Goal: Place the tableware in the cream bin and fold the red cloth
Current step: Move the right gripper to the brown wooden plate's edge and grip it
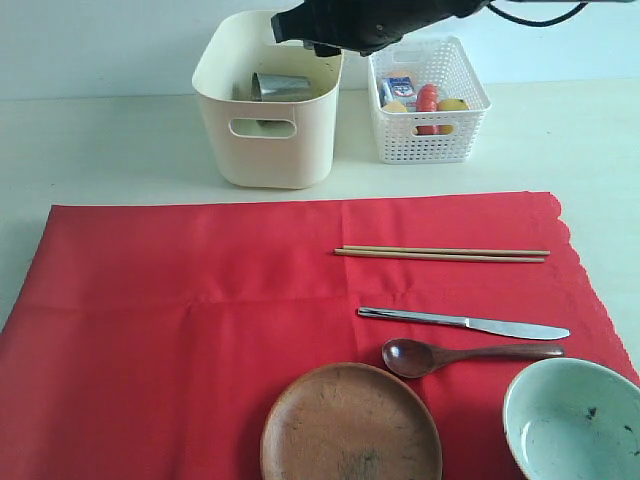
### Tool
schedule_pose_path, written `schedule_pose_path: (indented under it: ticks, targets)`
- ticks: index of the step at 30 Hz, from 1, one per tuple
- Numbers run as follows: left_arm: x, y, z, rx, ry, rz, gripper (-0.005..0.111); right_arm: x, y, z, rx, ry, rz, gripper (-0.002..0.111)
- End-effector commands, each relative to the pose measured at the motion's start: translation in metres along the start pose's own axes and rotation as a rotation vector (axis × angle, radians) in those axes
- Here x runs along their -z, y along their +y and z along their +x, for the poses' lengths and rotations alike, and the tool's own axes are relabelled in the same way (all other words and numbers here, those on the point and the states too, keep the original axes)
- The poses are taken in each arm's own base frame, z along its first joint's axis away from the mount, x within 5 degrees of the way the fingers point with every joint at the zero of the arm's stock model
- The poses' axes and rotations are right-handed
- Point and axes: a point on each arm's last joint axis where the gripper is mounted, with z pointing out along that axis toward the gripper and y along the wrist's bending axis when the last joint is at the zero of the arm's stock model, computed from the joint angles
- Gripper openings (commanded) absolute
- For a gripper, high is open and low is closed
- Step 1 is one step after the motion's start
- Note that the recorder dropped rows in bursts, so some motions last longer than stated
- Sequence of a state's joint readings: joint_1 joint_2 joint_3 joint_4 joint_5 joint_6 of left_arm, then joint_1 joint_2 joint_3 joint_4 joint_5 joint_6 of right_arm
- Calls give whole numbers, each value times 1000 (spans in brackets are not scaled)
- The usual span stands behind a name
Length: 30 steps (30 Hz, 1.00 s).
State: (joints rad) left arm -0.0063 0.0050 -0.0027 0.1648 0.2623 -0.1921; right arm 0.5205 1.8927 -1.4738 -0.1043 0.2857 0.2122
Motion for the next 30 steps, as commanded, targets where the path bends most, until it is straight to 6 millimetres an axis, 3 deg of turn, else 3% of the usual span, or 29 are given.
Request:
schedule_pose_path:
  ticks: [1,4,8,14,19,24,27,30]
  targets:
    - [0,0,0,-5,-9,8,3,25,-5,0,3,128,40,33]
    - [0,0,0,-5,-9,8,3,45,-5,12,-21,182,39,12]
    - [0,0,0,-5,-9,8,3,69,-6,37,-65,213,20,0]
    - [0,0,0,-5,-9,8,3,110,-5,64,-73,238,-8,0]
    - [0,0,0,-5,-9,8,3,136,22,94,28,365,-131,0]
    - [0,0,0,-5,-9,8,3,148,56,137,144,578,-264,0]
    - [0,0,0,-5,-9,8,3,149,64,160,176,635,-278,1]
    - [0,0,0,-5,-9,8,3,146,61,173,109,661,-218,11]
